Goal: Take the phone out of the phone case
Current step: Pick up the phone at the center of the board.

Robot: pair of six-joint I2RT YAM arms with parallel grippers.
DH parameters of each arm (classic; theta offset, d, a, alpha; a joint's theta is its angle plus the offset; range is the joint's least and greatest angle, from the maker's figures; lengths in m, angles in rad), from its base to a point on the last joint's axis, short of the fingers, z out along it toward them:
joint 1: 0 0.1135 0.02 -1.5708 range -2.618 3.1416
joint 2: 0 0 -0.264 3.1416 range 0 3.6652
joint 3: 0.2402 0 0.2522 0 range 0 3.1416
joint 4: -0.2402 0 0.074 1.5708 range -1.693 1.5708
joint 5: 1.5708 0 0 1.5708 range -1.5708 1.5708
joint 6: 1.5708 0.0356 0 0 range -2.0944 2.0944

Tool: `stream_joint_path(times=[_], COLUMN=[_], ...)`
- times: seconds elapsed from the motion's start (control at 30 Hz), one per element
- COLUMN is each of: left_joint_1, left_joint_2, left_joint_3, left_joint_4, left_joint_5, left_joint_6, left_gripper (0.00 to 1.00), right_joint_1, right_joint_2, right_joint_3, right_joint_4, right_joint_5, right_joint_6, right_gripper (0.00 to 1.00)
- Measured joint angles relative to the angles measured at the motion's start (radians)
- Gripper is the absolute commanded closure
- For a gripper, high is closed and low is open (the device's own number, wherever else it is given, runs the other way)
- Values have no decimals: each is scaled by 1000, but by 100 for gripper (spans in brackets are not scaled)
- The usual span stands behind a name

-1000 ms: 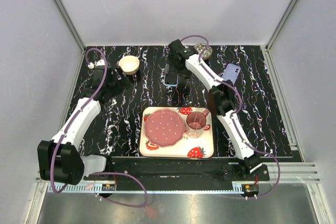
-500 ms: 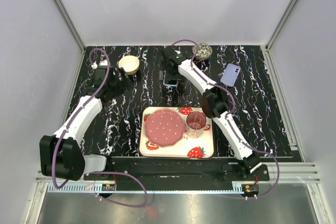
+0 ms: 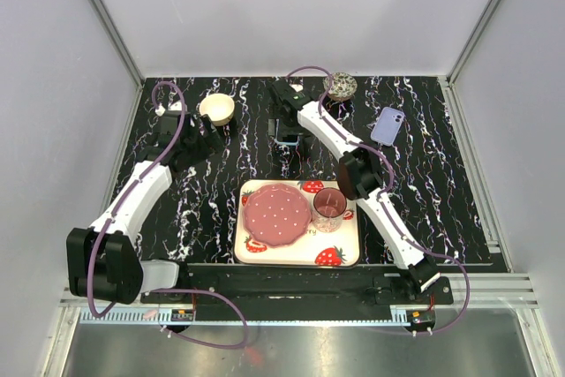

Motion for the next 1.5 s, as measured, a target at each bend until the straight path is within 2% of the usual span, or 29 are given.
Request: stream_joint_path(times=[0.4, 0.53, 0.63, 0.67, 0.73, 0.77, 0.8, 0.83, 0.9, 0.97, 1.1, 1.2, 1.37, 1.5], left_joint_1=[0, 0, 0, 0, 0, 0, 0, 0, -4, -10, -22, -24, -24, -25], left_joint_2=[-21, -24, -24, -22, -7, 21, 55, 89, 169, 217, 260, 279, 363, 481], left_joint_3=[0, 0, 0, 0, 2, 15, 30, 47, 82, 104, 177, 236, 270, 307], left_joint_4=[-1, -1, -1, -1, -2, -12, -18, -27, -49, -75, -105, -62, 59, 78], left_joint_5=[0, 1, 6, 10, 26, 37, 48, 56, 78, 95, 149, 229, 389, 492], left_joint_6=[1, 1, 1, 1, 5, 9, 14, 18, 27, 35, 50, 47, -10, -75], left_gripper=[1, 1, 1, 1, 1, 1, 1, 1, 1, 1, 1, 1, 1, 2], right_joint_1=[25, 25, 26, 26, 25, 23, 22, 21, 21, 22, 22, 22, 16, 1], right_joint_2=[19, 20, 20, 20, 11, -1, -9, -29, -66, -101, -188, -261, -428, -558], right_joint_3=[22, 23, 21, 21, 7, -13, -30, -66, -127, -179, -304, -407, -694, -942], right_joint_4=[-13, -11, -7, -7, -2, 7, 12, 30, 37, 38, 62, 93, 259, 428], right_joint_5=[51, 46, 36, 35, 31, 25, 18, 13, -6, -24, -58, -91, -172, -248], right_joint_6=[-30, -28, -26, -26, -25, -21, -24, -21, -21, -21, -18, -13, 20, 80], right_gripper=[0, 12, 26, 34, 42, 51, 53, 54, 67, 69, 69, 70, 70, 71])
